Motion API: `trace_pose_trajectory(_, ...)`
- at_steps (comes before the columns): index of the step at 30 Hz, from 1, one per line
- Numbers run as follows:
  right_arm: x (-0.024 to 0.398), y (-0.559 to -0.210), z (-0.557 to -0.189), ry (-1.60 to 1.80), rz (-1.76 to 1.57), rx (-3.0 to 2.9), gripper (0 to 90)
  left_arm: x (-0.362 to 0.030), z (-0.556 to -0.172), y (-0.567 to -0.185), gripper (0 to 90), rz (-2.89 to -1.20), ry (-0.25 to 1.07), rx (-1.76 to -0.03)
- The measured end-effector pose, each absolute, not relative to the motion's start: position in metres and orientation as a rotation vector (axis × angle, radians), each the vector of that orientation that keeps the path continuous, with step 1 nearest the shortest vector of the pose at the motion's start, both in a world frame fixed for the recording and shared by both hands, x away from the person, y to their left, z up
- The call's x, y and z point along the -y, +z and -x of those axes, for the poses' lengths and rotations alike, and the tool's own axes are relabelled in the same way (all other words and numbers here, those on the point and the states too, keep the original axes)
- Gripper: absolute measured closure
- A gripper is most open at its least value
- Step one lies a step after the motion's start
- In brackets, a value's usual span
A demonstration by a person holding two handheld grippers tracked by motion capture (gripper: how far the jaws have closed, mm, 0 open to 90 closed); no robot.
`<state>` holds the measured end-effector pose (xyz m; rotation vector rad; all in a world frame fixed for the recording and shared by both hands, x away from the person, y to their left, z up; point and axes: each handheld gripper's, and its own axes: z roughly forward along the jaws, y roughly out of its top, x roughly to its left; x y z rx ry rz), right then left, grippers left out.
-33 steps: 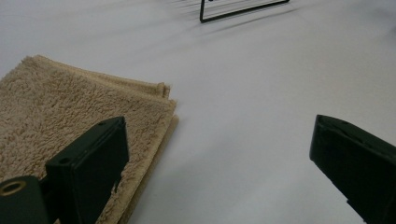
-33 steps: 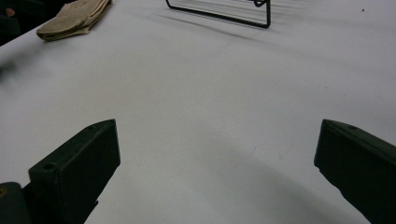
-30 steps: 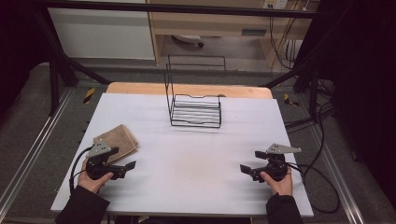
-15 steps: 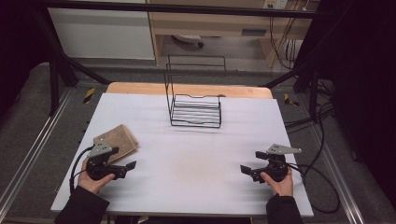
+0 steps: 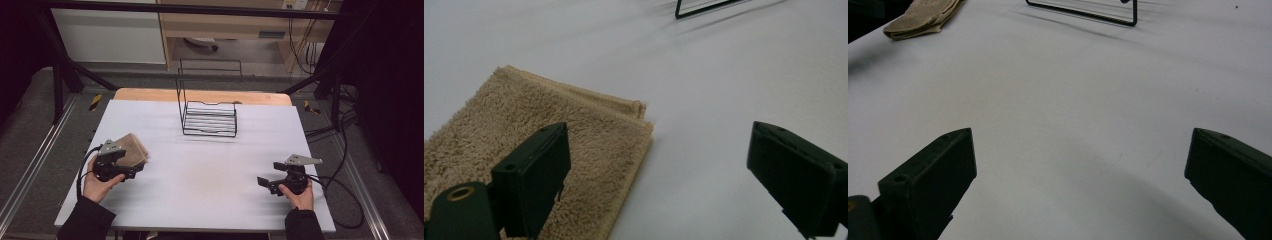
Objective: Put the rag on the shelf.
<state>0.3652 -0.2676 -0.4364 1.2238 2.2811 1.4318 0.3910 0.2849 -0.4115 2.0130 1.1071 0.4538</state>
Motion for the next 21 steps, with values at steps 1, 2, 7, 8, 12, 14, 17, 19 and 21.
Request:
trace_pose_trajectory(1,0.268,-0.436,-0.365,1.43,-1.223,-2.283,0.6,-0.284,-0.393,-0.411,11.6,-2.021,0.455,-1.112)
trace_pose_trajectory(2,0.268,-0.437,-0.366,1.425,-1.222,-2.286,0.6,-0.283,-0.396,-0.412,12.1,-2.026,0.458,-1.116)
trace_pose_trajectory(7,0.267,-0.437,-0.366,1.422,-1.22,-2.287,0.6,-0.274,-0.407,-0.415,17.4,-2.042,0.463,-1.153)
trace_pose_trajectory(8,0.267,-0.437,-0.366,1.422,-1.22,-2.287,0.6,-0.274,-0.407,-0.415,19.2,-2.042,0.463,-1.153)
trace_pose_trajectory(12,0.268,-0.437,-0.366,1.42,-1.22,-2.287,0.6,-0.269,-0.415,-0.42,25.5,-2.089,0.503,-1.172)
trace_pose_trajectory(14,0.267,-0.437,-0.366,1.419,-1.221,-2.287,0.6,-0.267,-0.418,-0.424,30.5,-2.096,0.509,-1.182)
trace_pose_trajectory(17,0.267,-0.437,-0.366,1.415,-1.22,-2.291,0.6,-0.266,-0.422,-0.428,36.7,-2.112,0.511,-1.186)
trace_pose_trajectory(19,0.267,-0.438,-0.366,1.411,-1.221,-2.294,0.6,-0.266,-0.425,-0.431,40.4,-2.129,0.52,-1.19)
trace_pose_trajectory(21,0.267,-0.438,-0.366,1.41,-1.22,-2.296,0.6,-0.267,-0.427,-0.435,44.0,-2.156,0.518,-1.197)
